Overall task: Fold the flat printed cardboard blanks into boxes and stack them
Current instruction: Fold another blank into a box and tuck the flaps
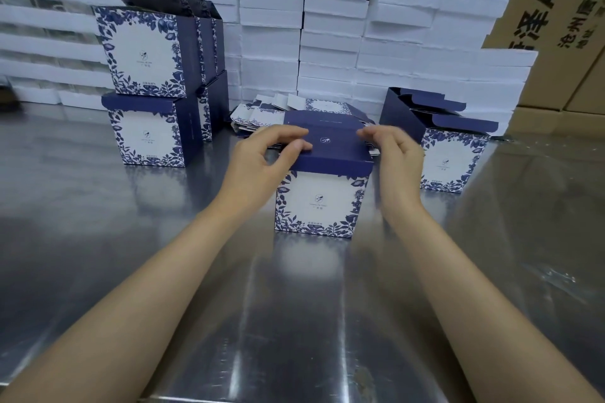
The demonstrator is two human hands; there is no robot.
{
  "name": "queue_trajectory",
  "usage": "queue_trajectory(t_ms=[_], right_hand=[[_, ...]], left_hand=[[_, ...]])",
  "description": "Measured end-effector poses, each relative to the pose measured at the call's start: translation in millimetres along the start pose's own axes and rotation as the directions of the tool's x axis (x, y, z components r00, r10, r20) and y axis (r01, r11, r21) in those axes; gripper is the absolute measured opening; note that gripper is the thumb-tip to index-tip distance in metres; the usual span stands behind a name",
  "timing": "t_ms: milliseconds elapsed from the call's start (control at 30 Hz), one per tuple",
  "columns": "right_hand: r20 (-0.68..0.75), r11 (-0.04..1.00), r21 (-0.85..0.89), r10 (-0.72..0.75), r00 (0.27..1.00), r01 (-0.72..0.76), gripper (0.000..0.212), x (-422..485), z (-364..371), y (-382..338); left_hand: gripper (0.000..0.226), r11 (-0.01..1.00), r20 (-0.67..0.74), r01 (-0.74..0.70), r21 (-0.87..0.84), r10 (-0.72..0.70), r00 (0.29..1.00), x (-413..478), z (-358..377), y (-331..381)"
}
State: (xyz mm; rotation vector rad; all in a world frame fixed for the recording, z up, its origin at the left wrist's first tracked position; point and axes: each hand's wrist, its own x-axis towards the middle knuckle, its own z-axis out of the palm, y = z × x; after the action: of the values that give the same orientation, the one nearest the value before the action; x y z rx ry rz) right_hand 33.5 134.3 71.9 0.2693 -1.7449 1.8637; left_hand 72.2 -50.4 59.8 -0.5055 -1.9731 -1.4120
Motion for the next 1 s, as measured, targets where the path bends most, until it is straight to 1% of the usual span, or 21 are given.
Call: queue_trajectory(t_ms=[33,67,100,167,233,300,333,400,467,533,600,667,733,767,800,867,900,1000], right_hand=[[0.056,0.999,-0.050,-0.020,0.998,0.023,0.028,-3.0,1.2,1.6],[0.098,0.992,-0.102,-0.067,0.993,0.077,0.029,-6.8,2.4,3.5],[0.131,0.974,-0.161,-0.141,0.981,0.162,0.030,-10.8,3.2,5.2],[0.211,0.897,-0.254,-0.314,0.926,0.362,0.031,-16.2,3.2,7.3],[0.314,0.849,-0.242,-0.389,0.866,0.470,0.028,-21.4,5.7,5.5],[0.406,0.828,-0.194,-0.420,0.812,0.526,0.024,-29.6,11.4,0.2],[0.432,0.809,-0.196,-0.436,0.790,0.554,0.022,-33.4,14.6,-2.0],[0.466,0.754,-0.256,-0.452,0.761,0.604,0.019,-37.7,20.6,-4.4],[0.481,0.742,-0.305,-0.422,0.769,0.598,0.019,-38.7,25.1,-6.0],[0.478,0.791,-0.268,-0.386,0.789,0.549,0.021,-37.2,26.2,-6.9],[0.455,0.796,-0.270,-0.391,0.800,0.542,0.019,-34.2,23.9,-4.9],[0.377,0.769,-0.359,-0.399,0.836,0.529,0.018,-27.9,17.9,1.3],[0.313,0.806,-0.396,-0.332,0.890,0.440,0.020,-21.6,9.6,7.5],[0.327,0.836,-0.365,-0.298,0.897,0.411,0.021,-19.5,5.4,10.0],[0.374,0.856,-0.325,-0.274,0.886,0.402,0.022,-18.2,1.4,12.5],[0.482,0.849,-0.303,-0.255,0.838,0.433,0.029,-17.0,-3.9,15.0],[0.499,0.831,-0.321,-0.260,0.827,0.455,0.031,-16.7,-4.6,15.4],[0.445,0.755,-0.397,-0.339,0.829,0.522,0.030,-20.6,3.7,13.7]], left_hand=[[0.016,1.000,-0.020,-0.016,0.025,0.016,1.000,0.5,0.0,-1.9],[0.015,0.996,-0.061,-0.044,0.082,0.049,0.997,1.1,0.1,-4.4],[0.015,0.985,-0.112,-0.071,0.157,0.090,0.990,1.7,0.1,-7.1],[0.015,0.961,-0.199,-0.073,0.267,0.129,0.971,2.7,-1.1,-10.5],[0.016,0.953,-0.237,-0.043,0.299,0.118,0.964,4.7,-3.9,-11.5],[0.018,0.956,-0.236,-0.012,0.294,0.084,0.968,5.6,-6.2,-11.3],[0.020,0.965,-0.216,0.008,0.262,0.051,0.975,4.9,-6.2,-10.1],[0.026,0.980,-0.133,0.040,0.193,-0.015,0.991,2.1,-4.0,-5.7],[0.036,0.983,-0.047,0.068,0.171,-0.060,0.997,-1.8,2.2,-2.5],[0.044,0.983,-0.020,0.143,0.117,-0.141,0.990,-1.8,6.7,-0.2],[0.040,0.976,-0.015,0.215,0.030,-0.214,0.977,2.4,4.2,-1.7],[0.036,0.968,0.004,0.250,-0.022,-0.250,0.968,6.6,-1.3,-5.0],[0.034,0.963,0.025,0.266,-0.039,-0.265,0.964,9.0,-3.8,-6.8],[0.032,0.963,0.023,0.268,-0.043,-0.267,0.963,9.2,-3.1,-6.9],[0.031,0.964,0.009,0.264,-0.035,-0.264,0.964,8.8,-1.4,-7.0],[0.028,0.971,-0.070,0.237,0.034,-0.234,0.970,8.2,1.2,-7.6],[0.027,0.974,-0.126,0.217,0.071,-0.207,0.970,7.7,1.5,-7.1],[0.026,0.989,-0.261,0.119,0.085,-0.093,0.961,4.2,1.9,-3.8]])
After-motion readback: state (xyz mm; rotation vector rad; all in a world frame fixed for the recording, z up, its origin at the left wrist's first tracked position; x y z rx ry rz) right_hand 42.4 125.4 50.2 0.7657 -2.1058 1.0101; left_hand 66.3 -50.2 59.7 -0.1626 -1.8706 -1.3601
